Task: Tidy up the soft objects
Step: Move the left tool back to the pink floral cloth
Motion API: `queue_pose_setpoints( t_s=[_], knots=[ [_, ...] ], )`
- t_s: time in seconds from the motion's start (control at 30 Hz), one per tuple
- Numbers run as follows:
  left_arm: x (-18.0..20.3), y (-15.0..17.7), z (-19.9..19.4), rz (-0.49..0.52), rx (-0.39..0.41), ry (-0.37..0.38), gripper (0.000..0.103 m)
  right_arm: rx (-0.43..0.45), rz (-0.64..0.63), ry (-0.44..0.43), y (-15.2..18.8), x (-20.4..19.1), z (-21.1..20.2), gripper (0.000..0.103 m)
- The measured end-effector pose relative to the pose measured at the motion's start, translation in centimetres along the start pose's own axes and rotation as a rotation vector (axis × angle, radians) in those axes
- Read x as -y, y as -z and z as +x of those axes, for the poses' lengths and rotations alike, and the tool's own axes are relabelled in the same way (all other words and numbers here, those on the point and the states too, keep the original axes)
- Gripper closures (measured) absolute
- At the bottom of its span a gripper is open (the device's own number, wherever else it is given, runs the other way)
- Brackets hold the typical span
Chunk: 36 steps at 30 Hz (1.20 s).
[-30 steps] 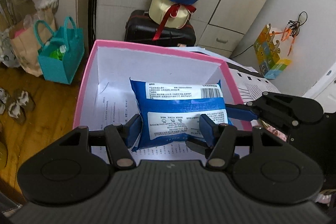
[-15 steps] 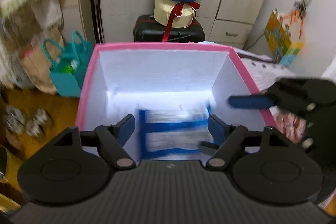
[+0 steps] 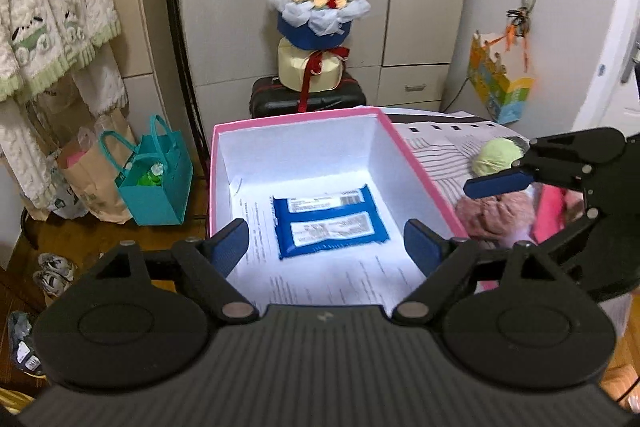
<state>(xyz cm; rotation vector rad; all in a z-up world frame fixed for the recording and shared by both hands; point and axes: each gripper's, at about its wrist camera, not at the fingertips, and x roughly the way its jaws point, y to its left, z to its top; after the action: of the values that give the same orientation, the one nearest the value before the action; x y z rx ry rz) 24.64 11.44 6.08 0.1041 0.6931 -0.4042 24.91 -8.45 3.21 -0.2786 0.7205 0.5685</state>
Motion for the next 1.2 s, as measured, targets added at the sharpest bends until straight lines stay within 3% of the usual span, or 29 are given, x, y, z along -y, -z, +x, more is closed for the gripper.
queue_pose_setpoints(
  t_s=[0.27, 0.43, 0.63, 0.93, 1.2],
  knots=[
    [3.9, 2.1, -4.3, 0.061, 0.012, 0.063, 0.017, 0.037, -0.029, 0.022, 2.2, -1.9, -5.8, 0.029],
    [6.8, 3.7, -6.7, 0.117, 0.021, 0.11, 0.016, 0.065, -0.022, 0.02, 5.0, -2.2, -9.6, 0.03],
    [10.1, 5.4, -8.3, 0.189, 0.042, 0.168, 0.016, 0.096, -0.01, 0.082, 9.1, -1.8, -13.8, 0.029],
    [16.2, 7.8, -6.9, 0.323, 0.024, 0.234, 0.016, 0.1, 0.055, 0.171, 15.8, -0.1, -18.7, 0.029],
    [21.5, 9.1, -3.8, 0.413, 0.03, 0.346, 0.016, 0.097, 0.172, 0.216, 21.4, 3.3, -19.2, 0.029]
  ],
)
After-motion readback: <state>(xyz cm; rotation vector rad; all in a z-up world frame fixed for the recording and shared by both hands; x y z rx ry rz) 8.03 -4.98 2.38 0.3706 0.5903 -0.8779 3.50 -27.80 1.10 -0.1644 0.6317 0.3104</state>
